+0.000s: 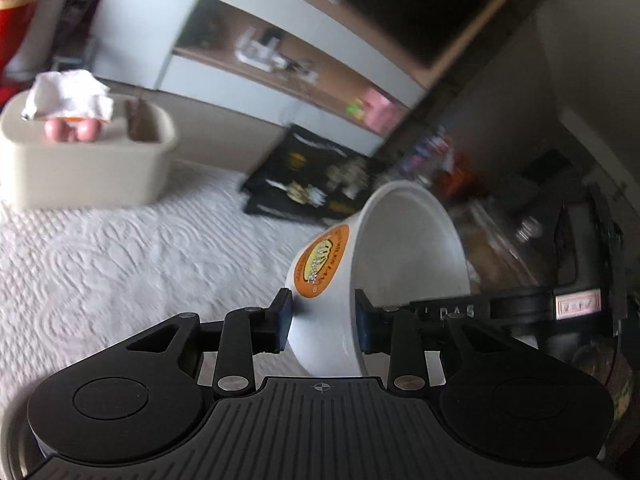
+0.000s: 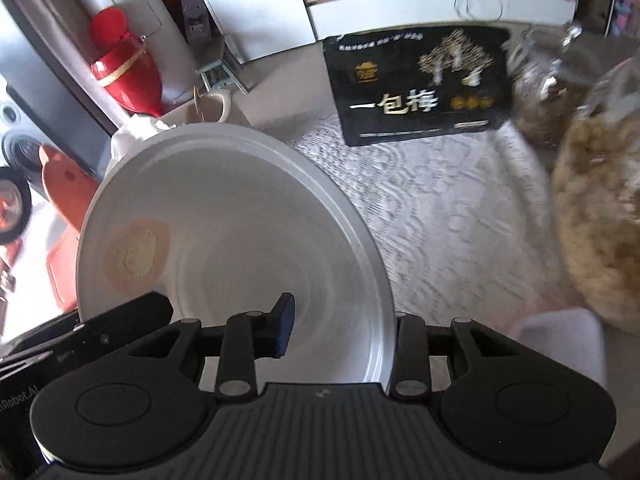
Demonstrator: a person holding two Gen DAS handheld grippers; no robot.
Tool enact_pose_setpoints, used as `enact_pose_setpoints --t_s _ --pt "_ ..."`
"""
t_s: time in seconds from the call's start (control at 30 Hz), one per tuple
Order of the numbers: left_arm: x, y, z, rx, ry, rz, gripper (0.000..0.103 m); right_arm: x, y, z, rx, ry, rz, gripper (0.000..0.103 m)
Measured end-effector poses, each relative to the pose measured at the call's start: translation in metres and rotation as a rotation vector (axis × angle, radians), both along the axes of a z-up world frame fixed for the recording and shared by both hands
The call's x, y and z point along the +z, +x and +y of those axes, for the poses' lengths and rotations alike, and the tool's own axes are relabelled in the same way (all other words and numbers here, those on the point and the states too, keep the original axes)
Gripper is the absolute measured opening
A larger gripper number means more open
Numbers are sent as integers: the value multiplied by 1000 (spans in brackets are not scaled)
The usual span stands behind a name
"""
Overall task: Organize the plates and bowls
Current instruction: 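Carry the white bowl with the right tool onto the blue bowl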
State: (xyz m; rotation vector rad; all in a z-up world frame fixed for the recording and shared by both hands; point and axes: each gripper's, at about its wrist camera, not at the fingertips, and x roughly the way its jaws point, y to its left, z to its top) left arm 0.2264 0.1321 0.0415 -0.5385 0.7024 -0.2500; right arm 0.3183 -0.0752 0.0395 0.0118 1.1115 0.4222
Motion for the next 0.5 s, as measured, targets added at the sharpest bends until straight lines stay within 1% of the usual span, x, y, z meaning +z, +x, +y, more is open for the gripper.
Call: enact_pose_setpoints --t_s 0.07,0.13,0.2,0.3,0.37,0.43,0.5 --pt "-6 -13 -7 -40 -29 20 35 4 -18 -9 -1 -38 -2 35" --pt "-16 -22 -15 -90 -36 52 35 -3 -30 -17 -10 -73 17 35" --pt "-25 -26 -24 -114 -24 80 34 -16 -40 -25 -18 -91 49 35" --pt "-50 -27 -37 -118 -1 136 34 -44 -48 -31 -44 -117 117 35" --pt "-64 -26 -40 -118 24 173 33 -60 -51 -30 -44 -149 136 32" --pt "-67 -25 -40 -105 64 169 31 -61 -52 -31 -45 -152 132 32" --pt "-65 -30 -40 -94 91 146 31 -54 -53 -30 -55 -164 98 32"
